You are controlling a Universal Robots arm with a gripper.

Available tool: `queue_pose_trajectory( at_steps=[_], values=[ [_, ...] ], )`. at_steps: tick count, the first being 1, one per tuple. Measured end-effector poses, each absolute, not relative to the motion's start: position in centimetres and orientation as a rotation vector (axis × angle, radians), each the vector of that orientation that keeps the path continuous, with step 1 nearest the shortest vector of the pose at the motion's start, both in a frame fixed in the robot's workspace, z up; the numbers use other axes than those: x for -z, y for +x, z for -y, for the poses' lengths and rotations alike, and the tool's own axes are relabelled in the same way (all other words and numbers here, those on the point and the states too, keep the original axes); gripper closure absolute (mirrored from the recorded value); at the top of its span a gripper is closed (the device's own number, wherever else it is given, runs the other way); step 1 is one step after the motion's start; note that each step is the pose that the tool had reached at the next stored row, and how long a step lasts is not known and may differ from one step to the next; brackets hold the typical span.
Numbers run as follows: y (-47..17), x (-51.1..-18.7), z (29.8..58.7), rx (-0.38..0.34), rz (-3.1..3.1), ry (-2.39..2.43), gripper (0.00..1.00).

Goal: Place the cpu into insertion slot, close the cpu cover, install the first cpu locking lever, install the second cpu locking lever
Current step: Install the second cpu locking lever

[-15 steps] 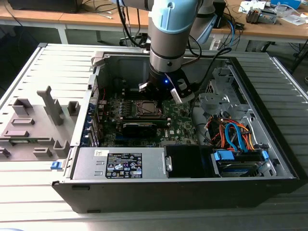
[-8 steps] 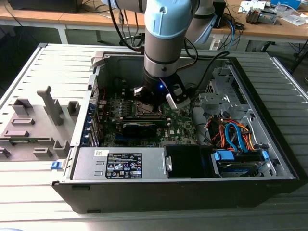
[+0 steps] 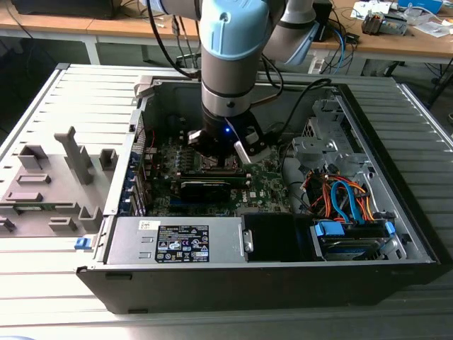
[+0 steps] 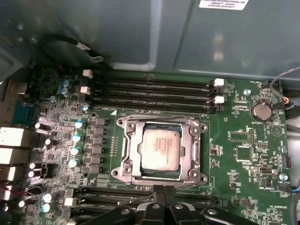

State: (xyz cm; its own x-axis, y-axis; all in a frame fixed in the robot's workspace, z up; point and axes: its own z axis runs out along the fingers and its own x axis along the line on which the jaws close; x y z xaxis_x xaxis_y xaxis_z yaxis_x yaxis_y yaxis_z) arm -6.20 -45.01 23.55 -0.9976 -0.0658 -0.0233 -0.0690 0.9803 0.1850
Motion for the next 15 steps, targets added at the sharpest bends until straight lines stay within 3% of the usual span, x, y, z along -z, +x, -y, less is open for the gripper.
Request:
queue_pose_trajectory(
  at_steps=[15],
  values=[
    [-9.0, -22.9, 45.5, -0.291, -3.109, -0.107, 0.89]
  ],
)
